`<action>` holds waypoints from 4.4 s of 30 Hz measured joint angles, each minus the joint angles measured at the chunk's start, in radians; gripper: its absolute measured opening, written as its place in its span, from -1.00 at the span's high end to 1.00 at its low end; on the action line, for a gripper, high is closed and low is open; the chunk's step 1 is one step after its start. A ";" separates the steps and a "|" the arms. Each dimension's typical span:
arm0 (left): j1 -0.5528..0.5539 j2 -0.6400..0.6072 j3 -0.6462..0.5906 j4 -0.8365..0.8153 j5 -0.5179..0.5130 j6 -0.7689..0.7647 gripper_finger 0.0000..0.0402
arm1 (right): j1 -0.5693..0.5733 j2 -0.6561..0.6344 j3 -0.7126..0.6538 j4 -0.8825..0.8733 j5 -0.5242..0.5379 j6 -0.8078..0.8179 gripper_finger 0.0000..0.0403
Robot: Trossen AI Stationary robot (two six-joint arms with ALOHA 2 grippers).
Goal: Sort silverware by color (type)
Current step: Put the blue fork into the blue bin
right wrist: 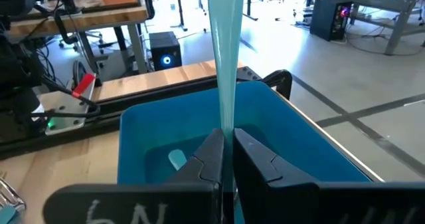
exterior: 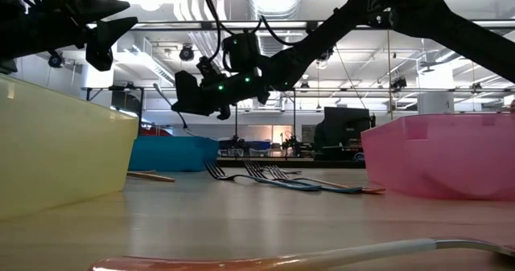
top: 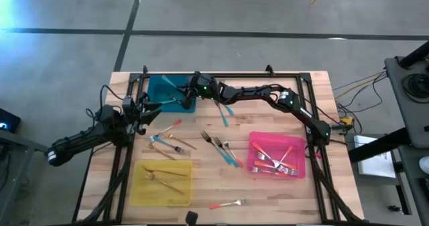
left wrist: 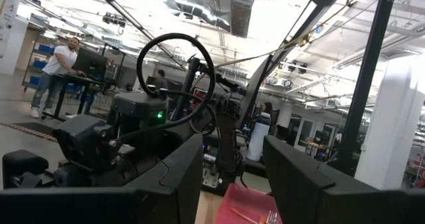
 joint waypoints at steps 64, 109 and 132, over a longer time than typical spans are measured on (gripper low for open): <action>0.000 0.000 0.000 0.000 0.000 0.000 0.30 | -0.144 -0.139 -0.002 -1.231 0.054 0.297 0.60; 0.000 0.000 0.000 0.000 0.000 0.000 0.30 | -0.098 -0.148 0.062 -1.233 0.055 0.262 0.61; 0.000 0.000 0.000 0.000 0.000 0.000 0.30 | -0.100 -0.148 -0.028 -1.278 0.129 0.277 0.61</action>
